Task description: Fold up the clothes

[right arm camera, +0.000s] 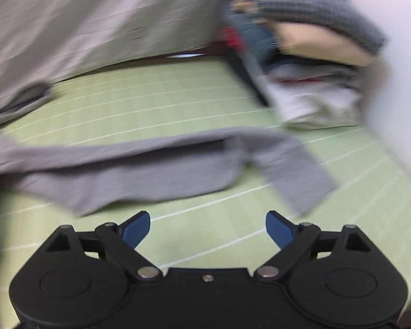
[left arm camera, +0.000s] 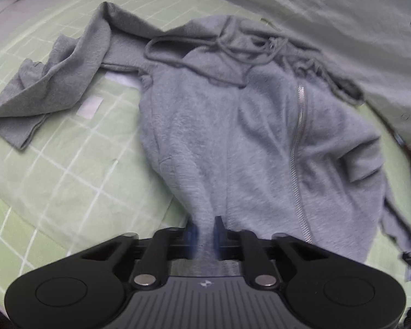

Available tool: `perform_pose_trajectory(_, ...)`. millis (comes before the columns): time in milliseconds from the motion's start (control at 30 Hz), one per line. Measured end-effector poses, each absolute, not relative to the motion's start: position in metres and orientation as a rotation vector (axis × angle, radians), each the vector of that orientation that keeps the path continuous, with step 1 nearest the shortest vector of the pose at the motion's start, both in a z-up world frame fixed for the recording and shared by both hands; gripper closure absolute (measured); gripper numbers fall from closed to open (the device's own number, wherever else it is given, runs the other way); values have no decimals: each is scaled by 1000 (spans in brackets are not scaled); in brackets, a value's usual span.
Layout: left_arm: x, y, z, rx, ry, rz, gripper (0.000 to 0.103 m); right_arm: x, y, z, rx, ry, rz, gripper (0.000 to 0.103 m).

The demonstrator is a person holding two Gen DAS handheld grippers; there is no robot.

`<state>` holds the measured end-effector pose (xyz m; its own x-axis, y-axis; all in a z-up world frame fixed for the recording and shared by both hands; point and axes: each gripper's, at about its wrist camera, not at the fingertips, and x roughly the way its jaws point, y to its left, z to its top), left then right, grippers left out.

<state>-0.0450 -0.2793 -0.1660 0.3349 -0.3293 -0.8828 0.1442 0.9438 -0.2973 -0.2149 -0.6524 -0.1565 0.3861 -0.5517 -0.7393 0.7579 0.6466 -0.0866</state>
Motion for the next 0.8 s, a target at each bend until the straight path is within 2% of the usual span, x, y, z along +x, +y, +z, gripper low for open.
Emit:
perform_pose_trajectory(167,-26,-266,-139,-146,1054,-294,92,-189,-617,-152,238,832,-696,11)
perform_pose_trajectory(267,0,-249,-134,-185,1011,-256,90,-182,-607,-147,302,810,-599,13)
perform_pose_trajectory(400,17,-234,-138,-155,1027,-230,75,-175,-595,-141,402,777,-462,25)
perform_pose_trajectory(467,11,-229,-141,-138,1052,-247,59,-172,-588,-138,460,758,-389,28)
perform_pose_trajectory(567,-5,-217,-149,-188,1091,-295,43,-166,-578,-138,581,725,-258,28)
perform_pose_trajectory(700,-20,-208,-173,-250,1179,-336,40,-145,-553,-143,594,753,-152,28)
perform_pose_trajectory(800,-25,-207,-176,-251,1161,-370,41,-127,-543,-155,664,783,-82,28)
